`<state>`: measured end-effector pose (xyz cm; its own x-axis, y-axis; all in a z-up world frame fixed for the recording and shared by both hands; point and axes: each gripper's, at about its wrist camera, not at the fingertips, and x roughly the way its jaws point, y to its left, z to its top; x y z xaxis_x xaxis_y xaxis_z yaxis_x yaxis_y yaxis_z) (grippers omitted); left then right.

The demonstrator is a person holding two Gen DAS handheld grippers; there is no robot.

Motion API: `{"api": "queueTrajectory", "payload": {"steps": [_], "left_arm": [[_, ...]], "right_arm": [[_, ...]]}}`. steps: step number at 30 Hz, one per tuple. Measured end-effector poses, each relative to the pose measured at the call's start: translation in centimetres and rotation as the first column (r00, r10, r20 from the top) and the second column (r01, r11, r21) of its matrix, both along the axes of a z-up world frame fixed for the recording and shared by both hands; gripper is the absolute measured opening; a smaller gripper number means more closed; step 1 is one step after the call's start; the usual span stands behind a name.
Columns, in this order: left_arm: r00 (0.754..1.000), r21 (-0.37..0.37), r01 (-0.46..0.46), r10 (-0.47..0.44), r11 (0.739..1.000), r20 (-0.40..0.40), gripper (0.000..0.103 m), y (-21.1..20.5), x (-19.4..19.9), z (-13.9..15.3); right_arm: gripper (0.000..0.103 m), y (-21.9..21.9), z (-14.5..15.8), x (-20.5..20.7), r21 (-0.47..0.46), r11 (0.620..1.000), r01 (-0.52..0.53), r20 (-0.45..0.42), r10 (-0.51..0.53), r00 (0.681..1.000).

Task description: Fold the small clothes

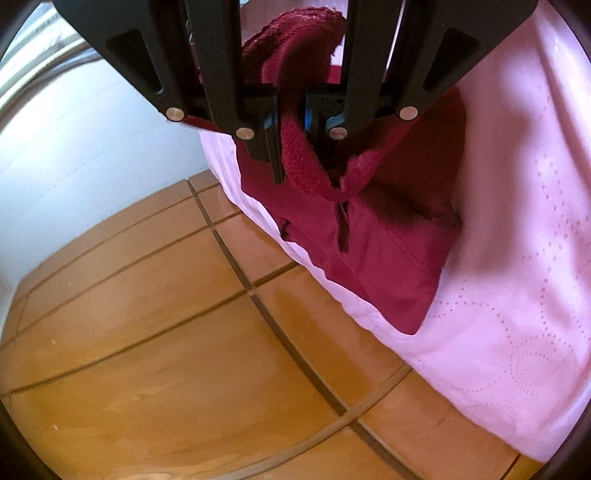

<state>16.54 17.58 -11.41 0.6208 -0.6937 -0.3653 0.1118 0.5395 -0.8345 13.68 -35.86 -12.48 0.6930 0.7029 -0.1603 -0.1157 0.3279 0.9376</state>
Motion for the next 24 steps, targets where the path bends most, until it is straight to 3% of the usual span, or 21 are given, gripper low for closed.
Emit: {"api": "queueTrajectory", "payload": {"steps": [10,15,19,20,21,22,23,24], "left_arm": [[0.997,-0.008,-0.032,0.031,0.999,-0.071,0.008,0.0,4.3,-1.0],[0.995,0.042,-0.043,0.047,0.998,-0.087,0.008,-0.3,6.9,-1.0],[0.991,0.123,-0.049,0.063,0.991,-0.12,0.011,-1.0,9.6,-1.7],[0.989,0.135,-0.058,0.076,0.989,-0.13,0.018,-1.1,10.1,-1.9],[0.986,0.129,-0.066,0.084,0.989,-0.143,0.036,-1.1,10.8,-2.3],[0.984,0.114,-0.077,0.094,0.991,-0.152,0.046,-1.0,11.2,-2.5],[0.981,0.092,-0.096,0.109,0.991,-0.159,0.063,-0.8,11.5,-2.7],[0.978,0.063,-0.12,0.129,0.991,-0.163,0.068,-0.6,11.6,-2.9]], "right_arm": [[0.012,-0.1,-0.9,4.7,0.001,1.0,0.01,-0.049,-0.01,0.999],[0.012,-0.4,-1.2,8.5,0.004,1.0,0.024,-0.079,-0.023,0.997],[0.012,-0.4,-2.4,11.2,-0.017,0.998,0.055,-0.14,-0.057,0.989],[0.013,-0.4,-2.7,11.6,-0.016,0.998,0.063,-0.152,-0.065,0.986],[0.014,-0.4,-3.2,12.1,-0.013,0.997,0.082,-0.171,-0.083,0.982],[0.016,-0.5,-3.5,12.2,-0.003,0.996,0.094,-0.181,-0.093,0.979],[0.019,-0.5,-3.9,12.5,0.018,0.994,0.109,-0.185,-0.104,0.977],[0.029,-0.5,-4.0,12.5,0.029,0.992,0.12,-0.177,-0.113,0.978]]}}
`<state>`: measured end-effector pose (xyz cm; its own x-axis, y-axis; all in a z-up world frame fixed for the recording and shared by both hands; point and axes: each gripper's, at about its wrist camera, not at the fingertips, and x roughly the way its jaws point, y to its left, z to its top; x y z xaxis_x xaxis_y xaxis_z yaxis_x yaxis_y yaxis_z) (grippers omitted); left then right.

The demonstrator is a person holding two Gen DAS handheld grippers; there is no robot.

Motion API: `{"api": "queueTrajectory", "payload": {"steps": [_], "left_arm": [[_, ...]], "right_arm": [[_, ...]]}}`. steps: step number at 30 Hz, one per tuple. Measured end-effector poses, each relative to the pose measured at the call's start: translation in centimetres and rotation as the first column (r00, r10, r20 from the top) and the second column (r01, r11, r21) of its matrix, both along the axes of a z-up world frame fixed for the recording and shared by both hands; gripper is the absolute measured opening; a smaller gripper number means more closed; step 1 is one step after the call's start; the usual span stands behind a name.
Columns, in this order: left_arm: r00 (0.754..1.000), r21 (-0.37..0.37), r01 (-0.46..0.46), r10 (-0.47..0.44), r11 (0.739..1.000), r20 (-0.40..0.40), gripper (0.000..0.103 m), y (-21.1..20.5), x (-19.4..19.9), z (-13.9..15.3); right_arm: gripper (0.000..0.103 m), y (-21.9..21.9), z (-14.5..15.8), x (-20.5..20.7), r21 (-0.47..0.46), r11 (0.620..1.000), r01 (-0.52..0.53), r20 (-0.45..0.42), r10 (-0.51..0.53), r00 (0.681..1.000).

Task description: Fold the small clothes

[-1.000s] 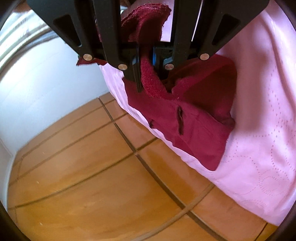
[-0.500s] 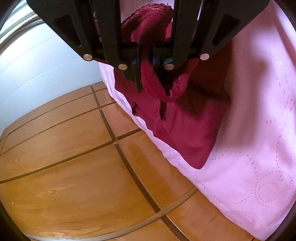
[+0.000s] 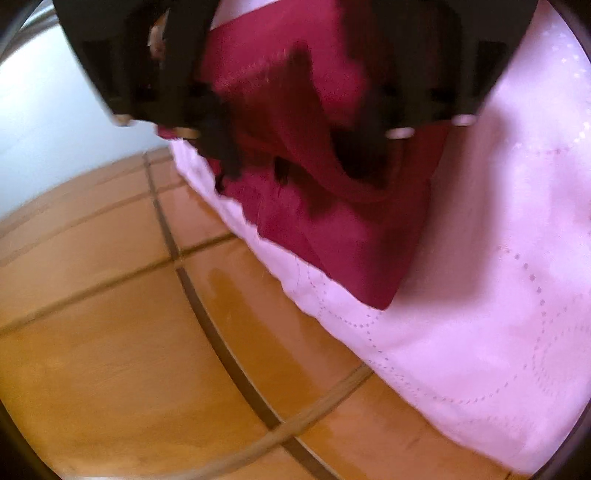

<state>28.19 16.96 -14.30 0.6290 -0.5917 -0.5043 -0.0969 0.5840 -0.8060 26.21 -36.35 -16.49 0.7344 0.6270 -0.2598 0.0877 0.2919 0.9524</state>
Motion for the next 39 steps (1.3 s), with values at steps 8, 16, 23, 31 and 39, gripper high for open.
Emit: {"api": "queueTrajectory", "payload": {"steps": [8,16,23,31,39], "left_arm": [[0.974,0.035,-0.225,0.224,0.974,0.015,0.094,2.5,-0.5,0.1],[0.982,0.228,-0.182,0.191,0.957,-0.015,0.095,1.4,-4.6,-1.9],[0.995,0.338,-0.104,0.096,0.935,0.041,0.098,-1.4,-7.9,-2.3],[0.999,0.285,0.01,-0.023,0.958,0.043,0.097,-3.0,-7.7,-2.5],[1.0,0.267,0.013,-0.016,0.964,0.009,0.039,-3.5,-7.6,-3.6]], "right_arm": [[0.082,-1.6,2.6,-1.5,-0.081,0.972,0.22,0.118,-0.209,0.971],[0.082,-2.8,1.8,-6.7,-0.228,0.953,0.197,0.026,-0.197,0.98],[0.085,1.9,2.3,-8.9,-0.47,0.882,0.036,0.022,-0.029,0.999],[0.086,4.0,1.3,-7.1,-0.509,0.861,-0.006,0.018,0.018,1.0],[0.03,4.0,0.6,-7.1,-0.51,0.86,-0.007,0.009,0.014,1.0]]}}
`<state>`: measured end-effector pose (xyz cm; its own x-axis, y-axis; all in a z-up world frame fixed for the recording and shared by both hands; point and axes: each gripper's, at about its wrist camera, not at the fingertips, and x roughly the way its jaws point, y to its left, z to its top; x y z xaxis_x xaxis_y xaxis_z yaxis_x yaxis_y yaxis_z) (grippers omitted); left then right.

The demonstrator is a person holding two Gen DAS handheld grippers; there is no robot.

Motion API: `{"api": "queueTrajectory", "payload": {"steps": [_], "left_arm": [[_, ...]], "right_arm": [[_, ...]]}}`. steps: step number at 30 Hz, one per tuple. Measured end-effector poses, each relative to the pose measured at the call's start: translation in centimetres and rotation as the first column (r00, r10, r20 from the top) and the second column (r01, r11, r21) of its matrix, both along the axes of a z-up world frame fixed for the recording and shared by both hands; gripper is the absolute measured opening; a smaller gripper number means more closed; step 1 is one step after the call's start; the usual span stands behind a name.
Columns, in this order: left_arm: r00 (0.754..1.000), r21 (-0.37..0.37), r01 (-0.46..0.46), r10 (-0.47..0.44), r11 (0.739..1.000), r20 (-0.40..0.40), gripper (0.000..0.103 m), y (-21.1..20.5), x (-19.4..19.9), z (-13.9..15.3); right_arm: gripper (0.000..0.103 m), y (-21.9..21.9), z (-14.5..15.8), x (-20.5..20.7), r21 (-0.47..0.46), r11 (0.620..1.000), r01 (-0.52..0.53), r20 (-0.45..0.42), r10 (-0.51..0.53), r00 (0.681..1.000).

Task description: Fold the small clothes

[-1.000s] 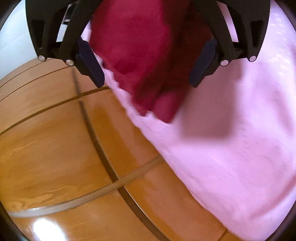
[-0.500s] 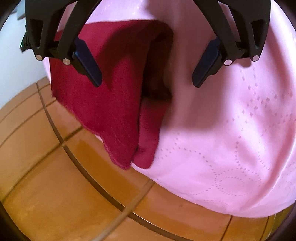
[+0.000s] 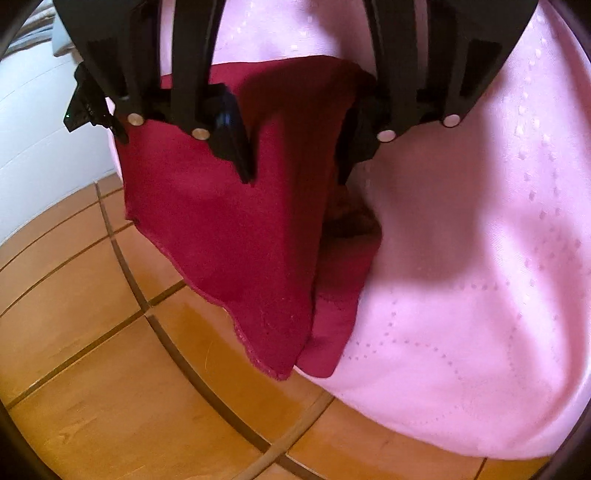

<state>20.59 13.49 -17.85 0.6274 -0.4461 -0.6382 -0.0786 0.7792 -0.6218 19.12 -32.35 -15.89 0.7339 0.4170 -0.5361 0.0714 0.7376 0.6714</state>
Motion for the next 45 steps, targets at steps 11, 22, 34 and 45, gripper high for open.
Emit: {"api": "queueTrajectory", "payload": {"steps": [11,22,34,45], "left_arm": [[0.997,0.035,0.065,-0.066,0.997,0.05,0.015,-0.8,-2.9,3.8],[0.995,-0.057,0.095,-0.095,0.994,-0.008,0.015,1.0,-11.1,1.9],[1.0,-0.024,0.019,-0.019,1.0,-0.012,0.026,1.7,-14.1,2.1],[0.983,0.329,-0.048,-0.014,0.943,0.183,0.054,-3.5,-10.5,9.1]], "right_arm": [[0.019,0.0,3.3,-2.4,0.065,0.998,-0.022,0.086,0.017,0.996],[0.019,-0.9,3.3,-8.4,0.089,0.994,-0.063,0.052,0.059,0.997],[0.027,-1.4,4.1,-11.6,0.007,1.0,0.016,0.032,-0.016,0.999],[0.037,3.3,9.9,-8.2,-0.404,0.914,-0.027,0.135,0.089,0.987]]}}
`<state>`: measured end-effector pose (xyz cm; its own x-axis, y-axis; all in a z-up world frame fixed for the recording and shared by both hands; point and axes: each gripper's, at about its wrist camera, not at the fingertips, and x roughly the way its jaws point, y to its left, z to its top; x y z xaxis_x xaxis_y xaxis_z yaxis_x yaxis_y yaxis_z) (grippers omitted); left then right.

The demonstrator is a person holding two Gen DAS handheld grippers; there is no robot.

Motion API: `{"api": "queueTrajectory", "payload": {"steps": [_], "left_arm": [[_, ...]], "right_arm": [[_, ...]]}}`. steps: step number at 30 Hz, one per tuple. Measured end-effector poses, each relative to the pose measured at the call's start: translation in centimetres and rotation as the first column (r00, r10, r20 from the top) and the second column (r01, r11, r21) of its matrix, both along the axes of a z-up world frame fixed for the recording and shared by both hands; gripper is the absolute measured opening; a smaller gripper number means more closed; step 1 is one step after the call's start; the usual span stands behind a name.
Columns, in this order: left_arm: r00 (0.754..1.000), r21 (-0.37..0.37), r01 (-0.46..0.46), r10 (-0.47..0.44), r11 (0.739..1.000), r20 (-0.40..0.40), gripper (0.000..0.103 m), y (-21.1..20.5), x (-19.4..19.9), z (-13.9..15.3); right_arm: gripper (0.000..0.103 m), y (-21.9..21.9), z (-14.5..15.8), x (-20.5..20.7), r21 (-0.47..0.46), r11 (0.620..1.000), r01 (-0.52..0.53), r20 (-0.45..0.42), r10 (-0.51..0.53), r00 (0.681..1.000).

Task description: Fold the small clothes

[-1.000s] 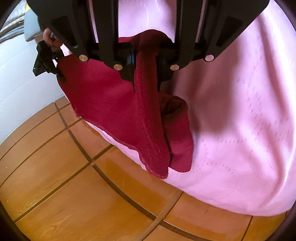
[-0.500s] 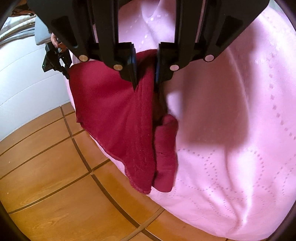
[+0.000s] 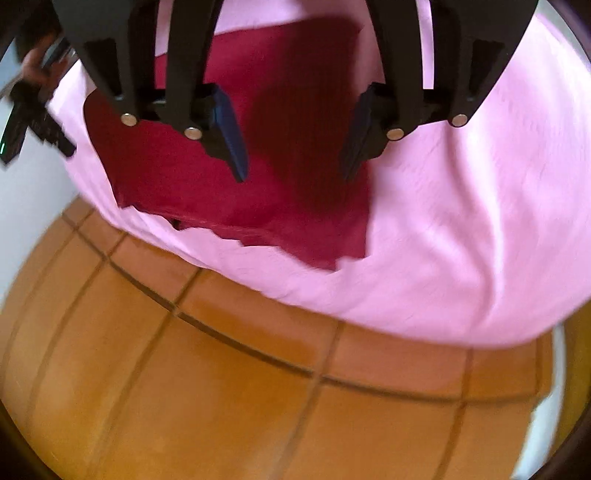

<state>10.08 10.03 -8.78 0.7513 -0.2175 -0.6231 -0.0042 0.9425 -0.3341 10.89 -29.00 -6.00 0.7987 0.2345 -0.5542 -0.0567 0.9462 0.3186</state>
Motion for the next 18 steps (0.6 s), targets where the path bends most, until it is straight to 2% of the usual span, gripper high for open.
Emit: {"api": "queueTrajectory", "payload": {"steps": [2,5,7,10,12,15,18], "left_arm": [[0.999,0.047,0.05,-0.05,0.998,-0.005,0.062,-1.8,1.7,0.1],[0.994,0.131,0.102,-0.096,0.986,-0.047,0.062,-4.7,5.3,-0.4],[0.992,0.153,0.117,-0.108,0.981,-0.066,0.062,-5.9,7.3,-0.7],[0.992,0.224,0.111,-0.095,0.968,-0.079,0.063,-7.0,9.7,-1.5],[0.993,0.278,0.079,-0.051,0.957,-0.106,0.064,-6.8,11.5,-2.8],[0.989,0.274,0.052,-0.011,0.96,-0.148,0.067,-5.8,13.0,-5.2],[0.992,0.22,0.048,-0.021,0.974,-0.123,0.069,-4.9,12.8,-6.4]], "right_arm": [[0.037,1.4,0.1,1.9,-0.063,0.997,-0.037,-0.025,0.036,0.999],[0.037,3.5,0.1,5.1,-0.127,0.988,-0.086,-0.068,0.078,0.995],[0.037,4.7,-0.2,6.9,-0.173,0.979,-0.105,-0.094,0.09,0.992],[0.037,6.4,-1.4,9.7,-0.258,0.958,-0.127,-0.14,0.093,0.986],[0.037,6.6,-2.6,11.5,-0.29,0.949,-0.122,-0.173,0.073,0.982],[0.037,5.7,-5.1,13.7,-0.299,0.951,-0.079,-0.223,0.011,0.975],[0.037,4.3,-6.7,14.3,-0.225,0.973,-0.043,-0.216,-0.007,0.976]]}}
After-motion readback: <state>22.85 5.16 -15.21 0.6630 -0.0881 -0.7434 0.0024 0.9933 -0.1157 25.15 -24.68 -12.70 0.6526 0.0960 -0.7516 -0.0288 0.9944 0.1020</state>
